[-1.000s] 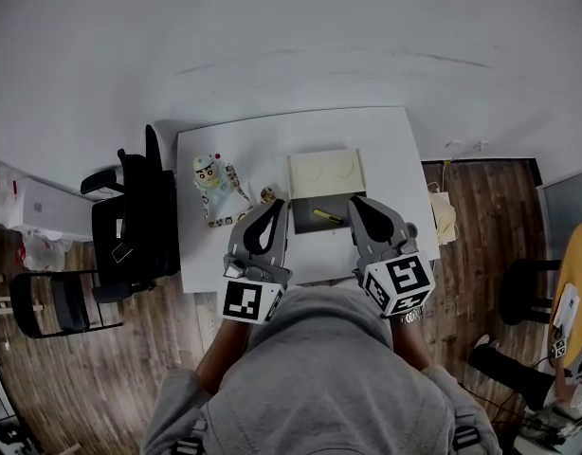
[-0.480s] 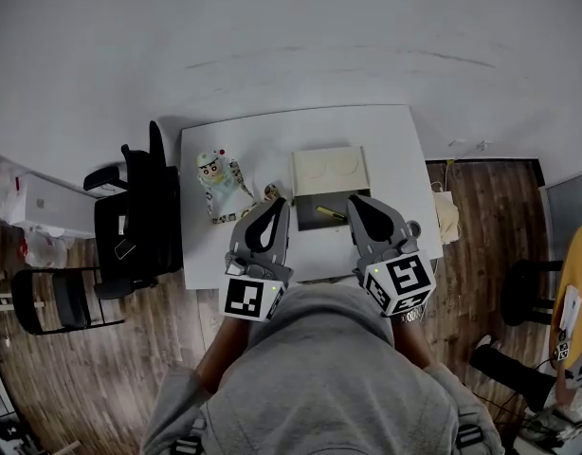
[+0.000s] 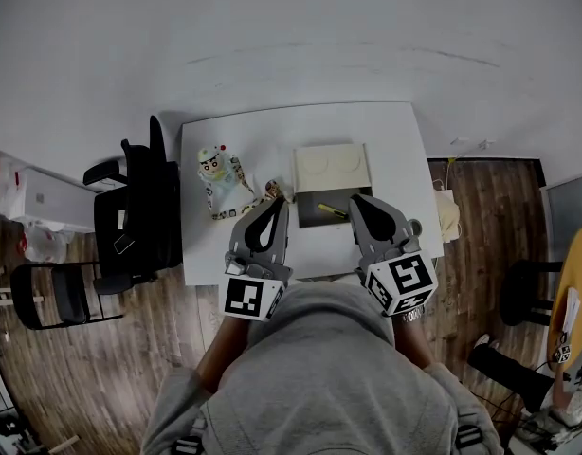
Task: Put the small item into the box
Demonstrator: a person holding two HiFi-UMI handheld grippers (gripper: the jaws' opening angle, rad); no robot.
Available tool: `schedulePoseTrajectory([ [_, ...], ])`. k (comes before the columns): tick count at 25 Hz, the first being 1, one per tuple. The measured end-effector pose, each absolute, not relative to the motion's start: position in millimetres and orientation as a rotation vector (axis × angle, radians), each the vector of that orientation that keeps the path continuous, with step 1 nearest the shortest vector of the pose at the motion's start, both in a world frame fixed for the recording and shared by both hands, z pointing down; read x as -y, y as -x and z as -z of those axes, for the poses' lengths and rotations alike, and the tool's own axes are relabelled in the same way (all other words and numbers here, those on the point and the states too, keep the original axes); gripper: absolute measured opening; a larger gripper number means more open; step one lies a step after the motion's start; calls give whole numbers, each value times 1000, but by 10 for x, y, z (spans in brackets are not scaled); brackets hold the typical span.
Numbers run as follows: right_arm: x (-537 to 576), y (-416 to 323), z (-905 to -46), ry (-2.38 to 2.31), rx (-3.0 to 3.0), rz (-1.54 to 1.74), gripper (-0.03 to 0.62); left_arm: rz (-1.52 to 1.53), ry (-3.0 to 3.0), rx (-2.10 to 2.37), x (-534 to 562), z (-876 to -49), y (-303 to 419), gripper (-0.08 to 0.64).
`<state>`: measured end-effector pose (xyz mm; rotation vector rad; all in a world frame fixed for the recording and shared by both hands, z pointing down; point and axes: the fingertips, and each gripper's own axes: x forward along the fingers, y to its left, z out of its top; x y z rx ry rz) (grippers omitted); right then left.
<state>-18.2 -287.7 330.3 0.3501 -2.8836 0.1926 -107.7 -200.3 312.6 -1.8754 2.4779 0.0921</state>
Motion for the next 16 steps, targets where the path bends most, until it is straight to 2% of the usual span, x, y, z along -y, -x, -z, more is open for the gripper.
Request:
schedulePoseTrajectory([
  [16, 2903, 142, -3360, -360, 2869, -189, 15, -114, 1870, -2487, 1989, -3151, 1065, 3],
])
